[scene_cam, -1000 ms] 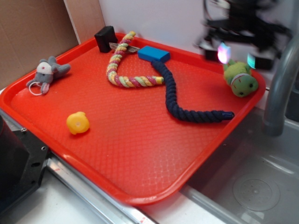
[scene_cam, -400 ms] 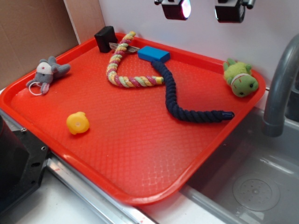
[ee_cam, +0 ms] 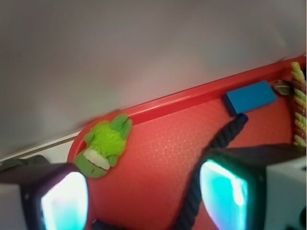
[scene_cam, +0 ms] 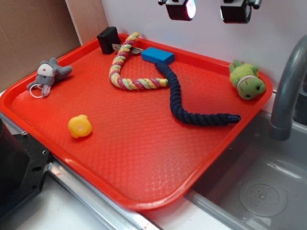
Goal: Grab the green animal.
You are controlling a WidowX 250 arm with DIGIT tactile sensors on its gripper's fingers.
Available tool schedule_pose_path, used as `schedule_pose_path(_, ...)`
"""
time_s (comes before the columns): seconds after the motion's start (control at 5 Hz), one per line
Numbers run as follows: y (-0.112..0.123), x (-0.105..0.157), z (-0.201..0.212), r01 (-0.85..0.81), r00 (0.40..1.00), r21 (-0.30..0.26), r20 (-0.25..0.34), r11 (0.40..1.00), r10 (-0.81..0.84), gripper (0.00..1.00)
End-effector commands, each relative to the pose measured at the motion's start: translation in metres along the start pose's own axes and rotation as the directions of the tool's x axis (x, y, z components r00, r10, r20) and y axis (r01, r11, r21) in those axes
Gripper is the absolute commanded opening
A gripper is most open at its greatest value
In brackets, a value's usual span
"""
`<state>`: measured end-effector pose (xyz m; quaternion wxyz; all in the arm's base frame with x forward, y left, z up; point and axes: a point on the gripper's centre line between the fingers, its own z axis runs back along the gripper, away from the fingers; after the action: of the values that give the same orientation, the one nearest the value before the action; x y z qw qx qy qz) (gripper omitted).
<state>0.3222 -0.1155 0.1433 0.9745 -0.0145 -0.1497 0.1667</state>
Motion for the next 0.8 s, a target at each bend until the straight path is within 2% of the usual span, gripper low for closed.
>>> schedule_pose_path(0.0, -0.002, -0.038, -0.031, -0.161, 0.987, -0.081, -0.029, 0.984, 0.159, 1.0)
schedule_pose_path(0.2, -0.009, -0.035, -0.05, -0.165, 0.986, -0.083, -0.038, 0.983, 0.163, 1.0)
schedule_pose_path(0.6, -0.022, 0.0, -0.059, -0.141, 0.99, -0.126, -0.024, 0.982, 0.139, 1.0)
